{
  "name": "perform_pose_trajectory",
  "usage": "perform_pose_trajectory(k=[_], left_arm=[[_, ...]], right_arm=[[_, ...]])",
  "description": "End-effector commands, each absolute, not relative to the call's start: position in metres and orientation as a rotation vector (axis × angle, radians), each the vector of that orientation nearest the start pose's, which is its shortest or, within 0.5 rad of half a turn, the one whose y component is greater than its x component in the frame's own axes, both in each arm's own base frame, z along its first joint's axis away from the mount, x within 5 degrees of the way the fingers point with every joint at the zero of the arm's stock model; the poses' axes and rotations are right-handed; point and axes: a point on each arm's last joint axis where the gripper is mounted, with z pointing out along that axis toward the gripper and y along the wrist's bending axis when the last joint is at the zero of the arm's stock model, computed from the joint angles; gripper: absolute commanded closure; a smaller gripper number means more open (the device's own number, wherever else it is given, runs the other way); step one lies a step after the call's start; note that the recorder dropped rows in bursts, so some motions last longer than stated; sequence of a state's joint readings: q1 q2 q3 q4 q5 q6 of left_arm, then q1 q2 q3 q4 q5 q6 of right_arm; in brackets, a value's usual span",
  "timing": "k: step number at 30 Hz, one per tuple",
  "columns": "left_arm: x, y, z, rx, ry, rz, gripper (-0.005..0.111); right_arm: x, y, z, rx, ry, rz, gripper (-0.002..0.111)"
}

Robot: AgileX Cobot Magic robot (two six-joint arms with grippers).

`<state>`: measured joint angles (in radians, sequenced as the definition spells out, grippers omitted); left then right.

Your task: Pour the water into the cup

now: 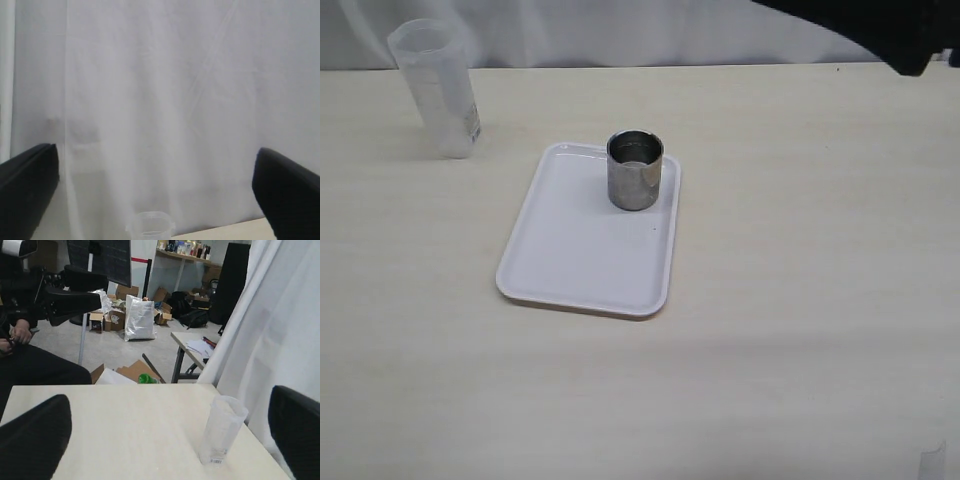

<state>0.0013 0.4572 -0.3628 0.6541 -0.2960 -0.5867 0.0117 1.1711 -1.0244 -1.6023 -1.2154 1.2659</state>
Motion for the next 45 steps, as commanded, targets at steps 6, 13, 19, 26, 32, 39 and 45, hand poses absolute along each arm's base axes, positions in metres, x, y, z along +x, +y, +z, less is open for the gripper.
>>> perform_pose_trajectory(k=[6,13,19,26,32,39,45], left_arm=[[0.100,-0.014,0.321,0.148,1.352,-0.081,0.008],[0.100,-0.014,0.321,0.147,1.354,-0.080,0.008],[0.100,-0.014,0.321,0.147,1.354,-0.080,0.008],[0.100,-0.014,0.321,0.147,1.354,-0.080,0.008],[0.100,-0.014,0.321,0.147,1.354,-0.080,0.008],[0.100,-0.013,0.320,0.144,1.359,-0.077,0.008],[0.100,-0.013,0.320,0.143,1.361,-0.076,0.008]], right_arm=[[0.199,0.086,0.408,-0.939,1.393,0.974,-0.001],[0.204,0.084,0.412,-0.978,1.269,0.798,-0.001],[0.238,0.049,0.389,-0.381,1.448,0.498,-0.001],[0.230,0.012,0.372,-0.023,1.419,0.190,-0.001],[0.192,0.008,0.376,-0.014,1.267,0.130,-0.001],[0.142,0.007,0.386,-0.012,1.183,0.118,-0.001],[0.100,0.006,0.388,-0.012,1.100,0.109,-0.001]])
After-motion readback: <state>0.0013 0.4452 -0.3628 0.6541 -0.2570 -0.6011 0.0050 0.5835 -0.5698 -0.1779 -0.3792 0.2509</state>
